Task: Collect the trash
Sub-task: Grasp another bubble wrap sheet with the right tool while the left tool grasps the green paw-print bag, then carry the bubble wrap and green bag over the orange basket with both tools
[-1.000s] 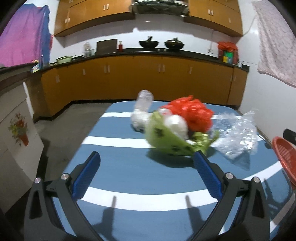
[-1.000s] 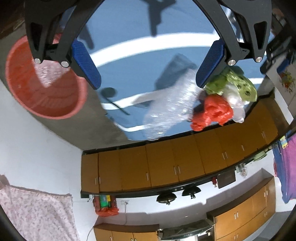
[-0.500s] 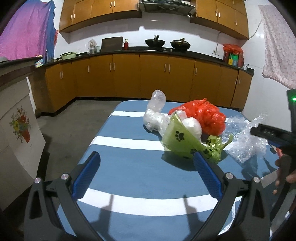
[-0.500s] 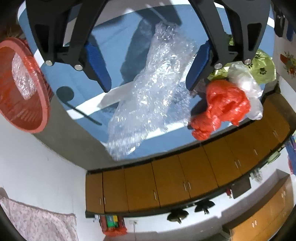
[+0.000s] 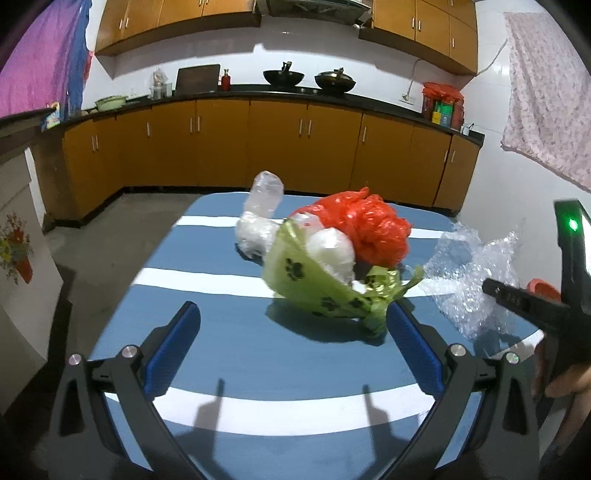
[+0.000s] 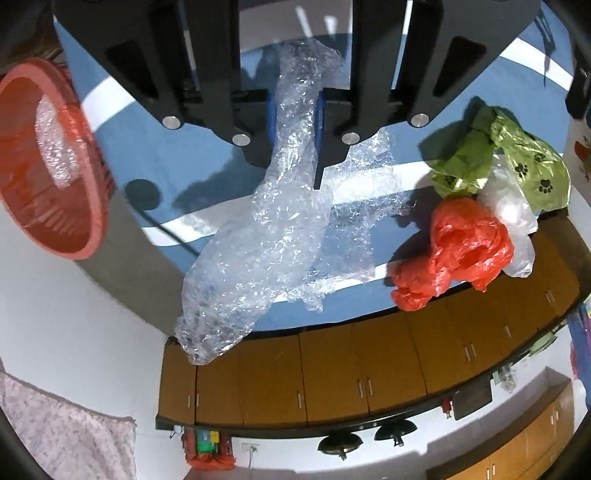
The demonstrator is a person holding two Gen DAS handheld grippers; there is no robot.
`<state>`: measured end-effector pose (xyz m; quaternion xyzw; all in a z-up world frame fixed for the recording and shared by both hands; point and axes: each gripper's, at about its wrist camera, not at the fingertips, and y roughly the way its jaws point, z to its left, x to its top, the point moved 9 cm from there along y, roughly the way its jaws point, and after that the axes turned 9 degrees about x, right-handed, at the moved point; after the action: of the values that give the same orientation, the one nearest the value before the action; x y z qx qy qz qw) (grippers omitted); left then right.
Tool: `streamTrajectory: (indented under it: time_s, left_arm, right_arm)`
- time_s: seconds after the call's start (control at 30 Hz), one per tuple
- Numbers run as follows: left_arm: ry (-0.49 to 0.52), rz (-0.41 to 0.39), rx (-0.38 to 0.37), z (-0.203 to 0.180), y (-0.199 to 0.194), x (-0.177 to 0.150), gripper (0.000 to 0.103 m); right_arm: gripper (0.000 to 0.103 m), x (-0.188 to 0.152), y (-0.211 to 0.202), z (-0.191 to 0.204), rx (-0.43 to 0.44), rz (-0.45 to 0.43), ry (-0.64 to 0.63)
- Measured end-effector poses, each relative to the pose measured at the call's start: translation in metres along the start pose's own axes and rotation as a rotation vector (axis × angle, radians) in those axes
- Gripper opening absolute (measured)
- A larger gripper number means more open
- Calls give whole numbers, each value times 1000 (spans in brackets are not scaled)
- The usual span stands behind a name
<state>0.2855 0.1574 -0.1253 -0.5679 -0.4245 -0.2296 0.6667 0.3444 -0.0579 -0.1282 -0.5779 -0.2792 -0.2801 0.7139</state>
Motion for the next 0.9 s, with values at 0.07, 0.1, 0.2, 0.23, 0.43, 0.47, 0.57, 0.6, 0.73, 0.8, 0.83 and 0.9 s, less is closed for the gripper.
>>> streamTrajectory:
  time_s: [0.07, 0.1, 0.2, 0.23, 0.43, 0.47, 0.57, 0.6, 0.73, 0.8, 0.83, 0.9]
  left_arm:
    - [-13, 11, -10, -7, 5, 2, 99]
    - [-20, 17, -18, -13, 8, 4, 99]
    - [-25, 42, -29, -27, 19, 9, 99]
    - [-26, 49, -30, -31, 24, 10, 99]
    - [-63, 151, -34, -43, 59, 10, 81]
    - [-70, 173, -39, -45, 65, 8, 74]
    - [-84, 216, -36, -44, 77, 4, 60]
    - [-86, 225, -35, -43, 80, 3, 56]
    - [-78, 234, -55, -46, 81, 0, 26]
    - [-64, 224, -62, -47, 78, 0, 18]
    - [-59, 220, -66, -48, 75, 0, 14]
    - [-52, 212, -75, -49, 70, -1, 12]
  right_arm:
    - [15, -2, -7, -10, -15, -9, -2]
    - [15, -4, -10, -14, -22, -11, -2]
    - [15, -7, -15, -25, -36, -15, -2]
    - [15, -6, -15, -26, -38, -14, -3]
    - [15, -7, -19, -38, -43, -18, -14]
    - [15, -7, -19, -39, -42, -19, -16]
    - [15, -7, -21, -40, -38, -21, -17]
    - [15, -7, -21, -40, -36, -23, -17]
    - [15, -7, -25, -40, -33, -29, -19]
    - [15, -7, -28, -39, -33, -33, -21]
    - [15, -7, -30, -39, -32, -36, -22]
    - [15, -7, -34, -38, -30, -42, -24]
